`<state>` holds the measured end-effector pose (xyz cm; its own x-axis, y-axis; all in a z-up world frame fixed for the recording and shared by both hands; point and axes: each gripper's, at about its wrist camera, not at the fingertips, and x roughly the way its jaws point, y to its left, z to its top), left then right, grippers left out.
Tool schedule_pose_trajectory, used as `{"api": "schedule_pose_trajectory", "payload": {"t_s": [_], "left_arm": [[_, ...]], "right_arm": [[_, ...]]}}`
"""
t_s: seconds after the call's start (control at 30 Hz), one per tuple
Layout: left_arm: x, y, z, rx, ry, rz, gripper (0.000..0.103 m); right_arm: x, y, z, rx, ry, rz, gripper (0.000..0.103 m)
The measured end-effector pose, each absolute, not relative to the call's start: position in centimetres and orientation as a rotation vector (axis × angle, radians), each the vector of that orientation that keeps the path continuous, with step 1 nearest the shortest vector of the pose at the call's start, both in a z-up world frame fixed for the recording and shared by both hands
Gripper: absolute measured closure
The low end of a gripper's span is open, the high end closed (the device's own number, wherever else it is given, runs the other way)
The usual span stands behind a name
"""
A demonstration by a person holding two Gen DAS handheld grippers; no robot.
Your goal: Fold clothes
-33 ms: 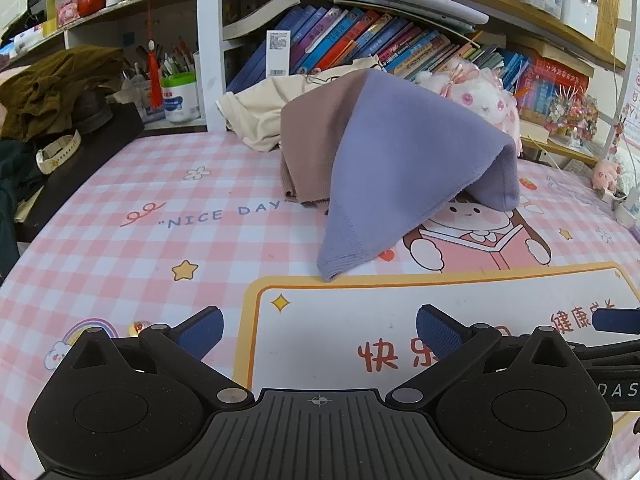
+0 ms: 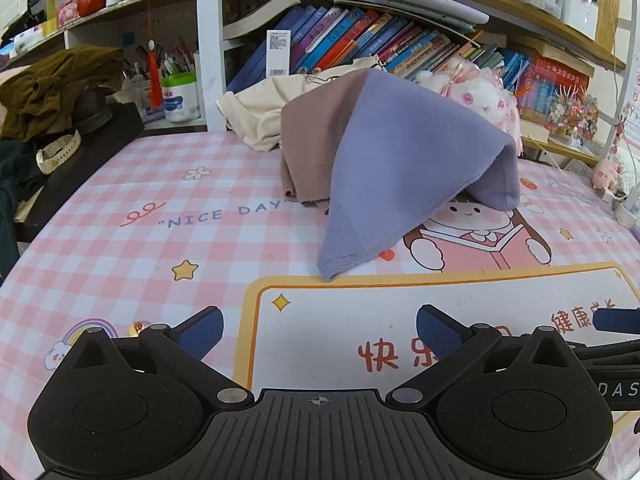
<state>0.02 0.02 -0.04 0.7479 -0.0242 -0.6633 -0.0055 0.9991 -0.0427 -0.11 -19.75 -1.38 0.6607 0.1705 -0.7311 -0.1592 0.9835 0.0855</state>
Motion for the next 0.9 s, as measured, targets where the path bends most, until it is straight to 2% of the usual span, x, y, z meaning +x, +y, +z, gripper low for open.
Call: {"api": "schedule_pose_trajectory", "payload": {"t_s": [0.9], "left_arm": [[-0.05,-0.16,-0.35,-0.033,0.734,-0.003,0.0]], "right_arm": [[-0.13,-19.34,-1.78,-0.006,0.847,0.211,0.0]]}}
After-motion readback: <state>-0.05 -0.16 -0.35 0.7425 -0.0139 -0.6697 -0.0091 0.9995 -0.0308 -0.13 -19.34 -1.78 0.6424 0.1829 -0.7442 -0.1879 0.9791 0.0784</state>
